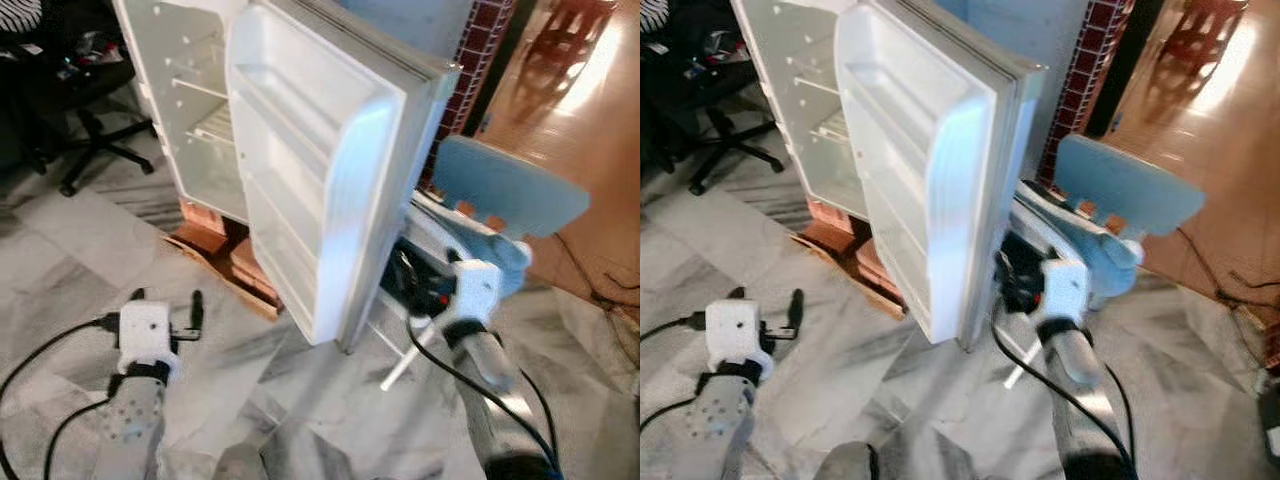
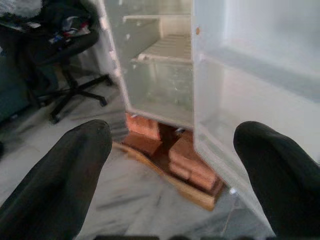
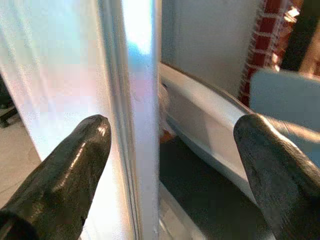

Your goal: Restocking fridge

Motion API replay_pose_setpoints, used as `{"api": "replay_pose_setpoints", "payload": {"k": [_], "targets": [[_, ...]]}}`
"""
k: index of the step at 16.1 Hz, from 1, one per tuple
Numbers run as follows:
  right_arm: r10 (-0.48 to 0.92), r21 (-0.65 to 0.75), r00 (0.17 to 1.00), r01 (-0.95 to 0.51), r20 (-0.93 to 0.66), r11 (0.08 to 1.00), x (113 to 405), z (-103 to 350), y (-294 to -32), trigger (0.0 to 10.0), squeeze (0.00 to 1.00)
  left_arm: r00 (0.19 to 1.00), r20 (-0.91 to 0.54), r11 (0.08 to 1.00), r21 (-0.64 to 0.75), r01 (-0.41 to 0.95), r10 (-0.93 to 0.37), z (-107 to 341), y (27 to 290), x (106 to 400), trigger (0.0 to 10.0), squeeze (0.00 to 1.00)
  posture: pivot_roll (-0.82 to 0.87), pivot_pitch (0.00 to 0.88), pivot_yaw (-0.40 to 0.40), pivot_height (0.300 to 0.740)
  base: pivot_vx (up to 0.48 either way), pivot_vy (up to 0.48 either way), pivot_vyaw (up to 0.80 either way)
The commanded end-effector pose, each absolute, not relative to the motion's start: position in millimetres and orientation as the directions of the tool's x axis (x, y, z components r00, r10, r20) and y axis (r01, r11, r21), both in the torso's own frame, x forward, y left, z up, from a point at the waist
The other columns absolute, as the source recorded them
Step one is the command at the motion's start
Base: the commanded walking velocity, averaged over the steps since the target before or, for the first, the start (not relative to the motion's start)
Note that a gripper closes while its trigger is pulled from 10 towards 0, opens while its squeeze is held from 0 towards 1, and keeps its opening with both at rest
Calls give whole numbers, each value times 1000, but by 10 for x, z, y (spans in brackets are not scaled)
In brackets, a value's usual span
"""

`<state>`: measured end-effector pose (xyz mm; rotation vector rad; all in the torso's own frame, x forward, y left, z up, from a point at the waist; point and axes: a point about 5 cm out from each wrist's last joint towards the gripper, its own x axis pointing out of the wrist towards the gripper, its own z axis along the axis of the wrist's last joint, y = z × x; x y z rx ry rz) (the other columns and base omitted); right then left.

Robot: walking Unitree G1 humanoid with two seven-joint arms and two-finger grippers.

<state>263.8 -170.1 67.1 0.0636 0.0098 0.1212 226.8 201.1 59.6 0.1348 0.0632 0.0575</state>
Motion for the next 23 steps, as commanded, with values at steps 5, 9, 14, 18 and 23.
{"api": "replay_pose_setpoints", "payload": {"k": [5,9,14,18,23], "targets": [[69,101,996,-63,-50,993,2442,549,-1729,10000,0,998,-55,995,97,23,-18,640,1873,2257,10000,0,120,59,-41,740,0,0,0],[70,97,997,-66,-34,993,2530,611,-1739,10000,0,998,-53,995,89,34,-30,648,1820,2297,10000,0,119,55,-44,740,192,0,0],[59,82,998,-56,-29,995,2568,635,-1795,10000,0,998,-63,995,98,37,-31,620,1823,2284,10000,0,120,59,-46,740,277,0,0],[61,79,997,-58,-38,995,2540,609,-1780,10000,0,997,-78,995,97,24,-17,597,1828,2275,10000,0,118,63,-47,740,137,0,0],[78,57,996,-76,-31,995,2677,663,-1793,10000,0,990,-136,995,99,-8,22,474,1858,2175,10000,0,121,70,-51,740,0,0,0]]}}
